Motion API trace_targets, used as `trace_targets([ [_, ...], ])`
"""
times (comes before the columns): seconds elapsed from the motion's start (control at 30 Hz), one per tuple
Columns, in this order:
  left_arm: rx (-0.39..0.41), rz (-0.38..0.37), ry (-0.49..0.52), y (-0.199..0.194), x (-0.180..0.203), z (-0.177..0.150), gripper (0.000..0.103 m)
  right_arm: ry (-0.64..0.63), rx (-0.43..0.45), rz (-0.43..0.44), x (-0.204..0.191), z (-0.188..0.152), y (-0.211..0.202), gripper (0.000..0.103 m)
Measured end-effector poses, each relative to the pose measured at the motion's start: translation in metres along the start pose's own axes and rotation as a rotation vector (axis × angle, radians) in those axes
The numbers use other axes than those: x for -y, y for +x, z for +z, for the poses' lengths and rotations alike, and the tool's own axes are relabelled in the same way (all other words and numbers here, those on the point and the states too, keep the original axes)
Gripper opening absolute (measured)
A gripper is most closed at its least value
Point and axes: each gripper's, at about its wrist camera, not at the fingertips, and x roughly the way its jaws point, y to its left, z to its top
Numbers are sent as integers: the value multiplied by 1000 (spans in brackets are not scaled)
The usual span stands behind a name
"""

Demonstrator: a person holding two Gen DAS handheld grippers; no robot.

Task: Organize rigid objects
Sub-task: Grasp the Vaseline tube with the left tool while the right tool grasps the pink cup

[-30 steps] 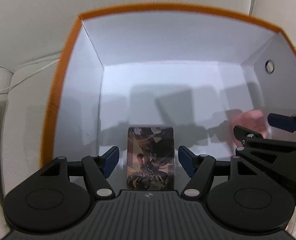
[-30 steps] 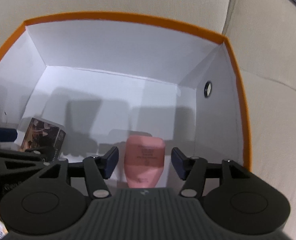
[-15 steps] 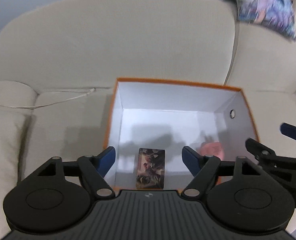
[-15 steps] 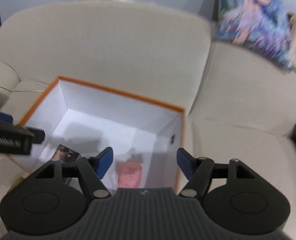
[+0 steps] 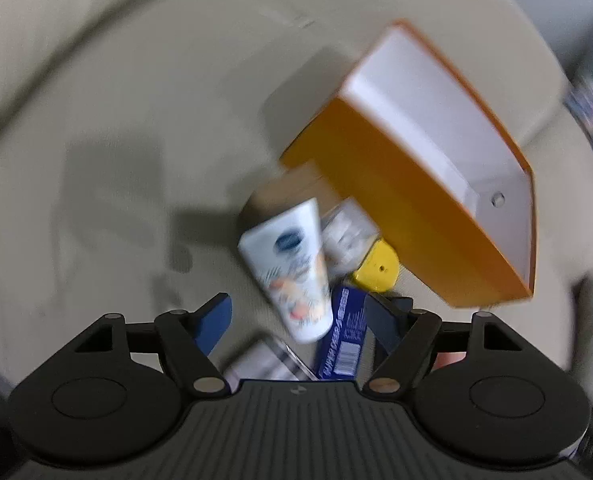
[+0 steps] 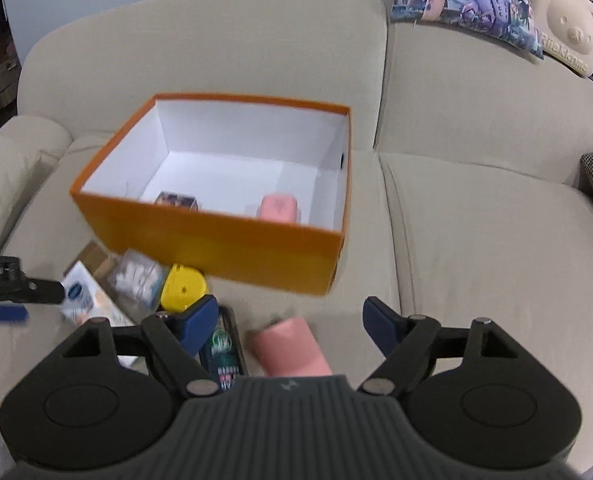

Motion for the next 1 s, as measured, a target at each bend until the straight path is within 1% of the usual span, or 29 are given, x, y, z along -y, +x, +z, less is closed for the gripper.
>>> trace_targets([
  [0.07,-12,-26,-89,10,-7,1,88,15,7,19,1,3,-1,83],
  [0.1,-11,-51,-119,14,-9,1,88,22,13,30,1,4,-2,84],
  [0.13,-6,-59,-133,17,-10,2,88,31,16,37,2,5,-1,84],
  [0.2,7,-44,-146,24,-10,0,88,41,14,48,2,5,0,84],
  [0.27,4,-45,-156,33,-13,1,88,39,3,54,2,5,5,84],
  [0.37,16,-20,-152,43,-14,-2,87,30,-15,45,3,5,13,86],
  [0.5,46,-6,-162,54,-9,-4,85,34,-27,40,6,6,21,87],
  [0.53,51,-6,-160,57,-8,-4,84,35,-28,41,7,6,22,88],
  [0.6,58,-6,-156,61,-6,-3,78,39,-35,44,9,5,27,88],
  [0.63,62,-4,-155,64,-6,-3,77,39,-42,43,11,4,30,89],
  [0.73,56,-3,-166,67,-6,-4,71,45,-69,36,18,1,46,90],
  [0.77,56,-2,-174,68,-7,-6,65,57,-83,34,21,0,52,89],
  [0.8,52,-3,-177,69,-8,-6,55,72,-99,36,25,-2,60,89],
  [0.83,48,-8,-177,70,-8,-6,52,86,-114,45,29,-3,67,89],
  [1.0,48,-17,-174,72,-8,-7,51,175,-203,122,48,-14,100,88],
])
